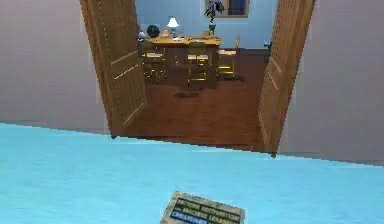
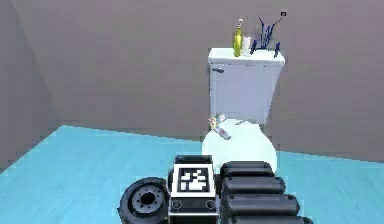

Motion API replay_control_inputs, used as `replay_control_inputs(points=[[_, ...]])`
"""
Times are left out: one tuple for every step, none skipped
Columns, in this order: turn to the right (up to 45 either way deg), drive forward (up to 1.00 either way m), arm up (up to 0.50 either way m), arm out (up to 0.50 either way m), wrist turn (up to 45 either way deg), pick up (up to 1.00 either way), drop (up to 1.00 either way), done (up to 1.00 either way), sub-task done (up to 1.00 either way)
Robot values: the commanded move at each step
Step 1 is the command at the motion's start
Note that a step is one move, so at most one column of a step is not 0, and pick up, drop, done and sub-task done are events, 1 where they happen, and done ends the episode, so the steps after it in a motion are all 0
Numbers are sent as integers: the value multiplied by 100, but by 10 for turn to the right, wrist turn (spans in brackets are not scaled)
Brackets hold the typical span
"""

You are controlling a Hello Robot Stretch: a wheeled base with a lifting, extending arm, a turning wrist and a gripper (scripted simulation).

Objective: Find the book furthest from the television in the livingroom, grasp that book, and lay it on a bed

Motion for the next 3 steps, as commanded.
replay_control_inputs(points=[[0,100,0,0,0,0,0,0,0],[0,90,0,0,0,0,0,0,0],[90,0,0,0,0,0,0,0,0]])
